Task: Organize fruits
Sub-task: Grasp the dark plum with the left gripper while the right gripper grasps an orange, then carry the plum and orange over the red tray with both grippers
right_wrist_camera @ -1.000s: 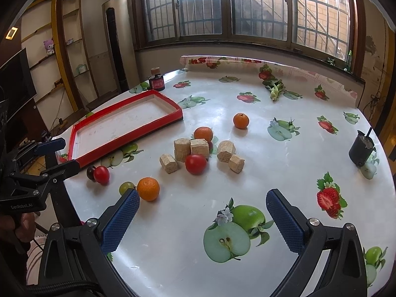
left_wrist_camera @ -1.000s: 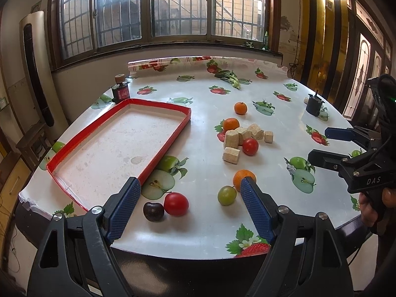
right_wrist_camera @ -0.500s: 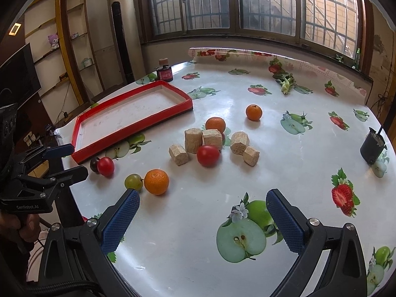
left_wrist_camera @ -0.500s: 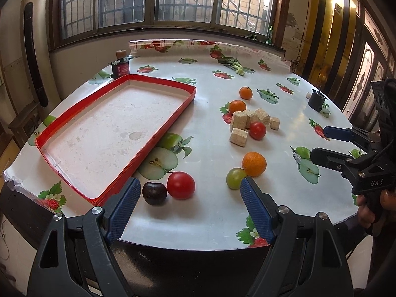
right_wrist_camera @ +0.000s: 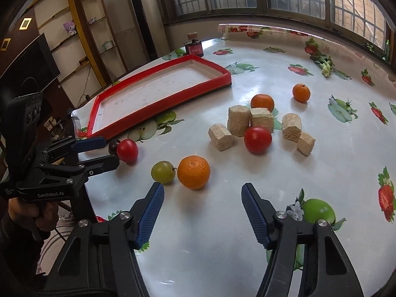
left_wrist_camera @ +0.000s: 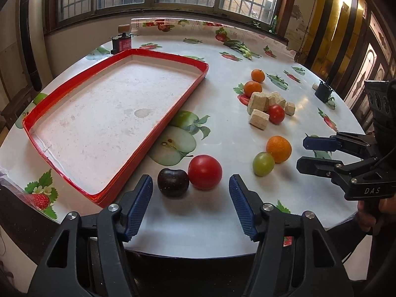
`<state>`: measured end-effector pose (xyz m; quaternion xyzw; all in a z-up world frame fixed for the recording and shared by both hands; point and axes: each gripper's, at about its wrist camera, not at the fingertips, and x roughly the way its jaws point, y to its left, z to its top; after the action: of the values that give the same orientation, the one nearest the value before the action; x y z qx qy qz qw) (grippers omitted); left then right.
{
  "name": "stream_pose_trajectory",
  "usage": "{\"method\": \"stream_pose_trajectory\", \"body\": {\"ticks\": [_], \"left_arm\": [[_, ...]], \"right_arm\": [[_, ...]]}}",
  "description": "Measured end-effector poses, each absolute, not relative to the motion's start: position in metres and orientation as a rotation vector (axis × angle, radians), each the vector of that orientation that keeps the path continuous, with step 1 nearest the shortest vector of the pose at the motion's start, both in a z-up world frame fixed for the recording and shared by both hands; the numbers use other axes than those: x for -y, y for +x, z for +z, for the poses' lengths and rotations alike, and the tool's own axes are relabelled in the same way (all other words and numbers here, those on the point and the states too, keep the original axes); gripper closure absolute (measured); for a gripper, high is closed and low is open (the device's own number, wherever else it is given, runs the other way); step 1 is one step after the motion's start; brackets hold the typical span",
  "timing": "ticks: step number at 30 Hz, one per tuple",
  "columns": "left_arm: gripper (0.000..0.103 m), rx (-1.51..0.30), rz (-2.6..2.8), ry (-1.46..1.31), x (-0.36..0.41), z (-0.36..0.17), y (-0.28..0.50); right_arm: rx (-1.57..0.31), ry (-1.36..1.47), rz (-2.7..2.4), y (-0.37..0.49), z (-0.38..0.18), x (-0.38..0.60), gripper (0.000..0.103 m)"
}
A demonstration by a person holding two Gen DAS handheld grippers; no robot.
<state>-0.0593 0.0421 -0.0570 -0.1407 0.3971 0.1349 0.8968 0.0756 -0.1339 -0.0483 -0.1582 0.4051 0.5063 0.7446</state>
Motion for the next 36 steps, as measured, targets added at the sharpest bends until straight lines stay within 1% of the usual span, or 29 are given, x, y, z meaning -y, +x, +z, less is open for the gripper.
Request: {"method": "stream_pose_trajectory", "body": {"ticks": [4,6,13,15,17,18,25,26,27,28,36], "left_arm": [[0.045,-0.839,0.239,-0.334,-0.053,-0.063,-0.057],[0.046,-0.839,0.217,-0.353,-0.056,-0.064,-0.056],[0.046,-0.852,0.141,-0.316,-0.059,-0.065,-0.048],[0.053,-0.857,0.115,-0.299,-0.055,-0.066,-0.043],[0.054,-0.865,0.109,-0.273,-0.051,-0.066,-0.04],[0.055,-0.869,0.106,-0.263,-0.049,-0.066,-0.039],[0.058,-0.875,0.122,-0.27,-0.048,-0.065,-0.045],[0.063,-0.876,0.126,-0.274,-0.048,-0.065,-0.046],[0.091,-0.876,0.129,-0.28,-0.049,-0.064,-0.047],[0.089,-0.882,0.123,-0.298,-0.05,-0.064,-0.049],[0.089,-0.892,0.146,-0.306,-0.045,-0.064,-0.047]], "right_arm": [[-0.915,-0.384,1.118,0.074,-0.053,0.122,0.043],[-0.918,-0.408,1.115,0.074,-0.055,0.115,0.047],[-0.942,-0.424,1.105,0.082,-0.062,0.102,0.058],[-0.945,-0.414,1.108,0.085,-0.062,0.102,0.062],[-0.953,-0.4,1.118,0.088,-0.062,0.101,0.064],[-0.955,-0.399,1.121,0.088,-0.062,0.1,0.068],[-0.943,-0.397,1.103,0.087,-0.06,0.108,0.069],[-0.942,-0.391,1.102,0.087,-0.06,0.111,0.069],[-0.939,-0.386,1.099,0.087,-0.058,0.113,0.069],[-0.936,-0.382,1.096,0.087,-0.057,0.116,0.069],[-0.919,-0.357,1.091,0.087,-0.049,0.128,0.069]]}}
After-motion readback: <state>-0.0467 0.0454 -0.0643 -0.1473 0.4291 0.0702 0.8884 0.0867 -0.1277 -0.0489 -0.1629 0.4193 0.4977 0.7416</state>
